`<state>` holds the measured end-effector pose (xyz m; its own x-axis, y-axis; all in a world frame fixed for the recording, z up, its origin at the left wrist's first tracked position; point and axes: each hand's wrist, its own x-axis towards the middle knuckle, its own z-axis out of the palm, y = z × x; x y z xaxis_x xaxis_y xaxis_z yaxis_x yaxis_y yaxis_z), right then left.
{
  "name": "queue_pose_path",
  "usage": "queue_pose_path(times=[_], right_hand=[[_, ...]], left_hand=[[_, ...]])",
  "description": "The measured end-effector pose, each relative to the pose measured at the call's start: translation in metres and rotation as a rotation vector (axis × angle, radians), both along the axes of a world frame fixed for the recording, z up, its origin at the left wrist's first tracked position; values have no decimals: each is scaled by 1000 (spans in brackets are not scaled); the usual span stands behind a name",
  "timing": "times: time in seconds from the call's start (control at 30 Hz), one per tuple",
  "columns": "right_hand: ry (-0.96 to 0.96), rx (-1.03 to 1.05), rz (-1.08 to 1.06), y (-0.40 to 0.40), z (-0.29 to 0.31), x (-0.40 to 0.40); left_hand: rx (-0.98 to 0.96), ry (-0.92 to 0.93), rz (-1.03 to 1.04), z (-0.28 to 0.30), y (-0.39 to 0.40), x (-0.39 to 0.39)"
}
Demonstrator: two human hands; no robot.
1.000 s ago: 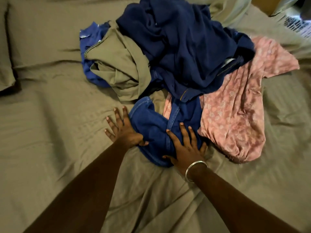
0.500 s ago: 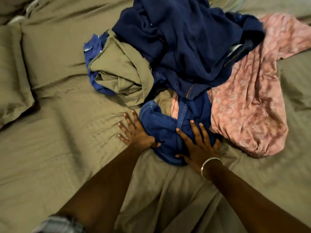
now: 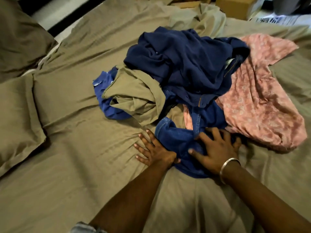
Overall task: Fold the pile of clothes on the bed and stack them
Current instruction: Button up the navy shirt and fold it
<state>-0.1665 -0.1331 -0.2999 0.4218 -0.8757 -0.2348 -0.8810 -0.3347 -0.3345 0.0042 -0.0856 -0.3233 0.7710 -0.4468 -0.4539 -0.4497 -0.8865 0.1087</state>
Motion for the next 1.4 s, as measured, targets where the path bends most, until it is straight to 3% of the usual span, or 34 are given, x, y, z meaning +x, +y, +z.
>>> queue_pose_path(times=[0.1,0.17,0.3,0.4,0.47,0.57,0.73,0.87,1.03,1.2,1.3,1.4], right_hand=[[-179,-300,-192,-7,29,63],[-293,-396,-148,-25,51,104],[-473,-211,118,-69,89,179],[-138,-184,221,-84,95,221],[13,-219,208,-82,88,233],[79,-237,179,-73,84,230],[234,-303,146,-33,89,211],[298,-281,119,-25,102,200],[-123,-622,126,-91,141,244],[287,-193,109,-166,127,275],[182,-370,198,-142,106,266],[25,-336,197,-95,93,239]], left_hand=[[15,71,-44,9,4,6],[-1,90,-98,19,7,17],[-225,5,-390,31,16,91],[-376,-165,-453,27,8,148],[-464,-213,-266,20,0,177],[-649,-170,-76,10,-5,195],[-903,-30,-211,2,6,197],[-795,-57,-263,-2,3,200],[-606,-57,-346,-8,0,202],[-540,0,-351,-3,-4,202],[-532,24,-346,-4,0,205],[-512,27,-350,-5,-1,205]])
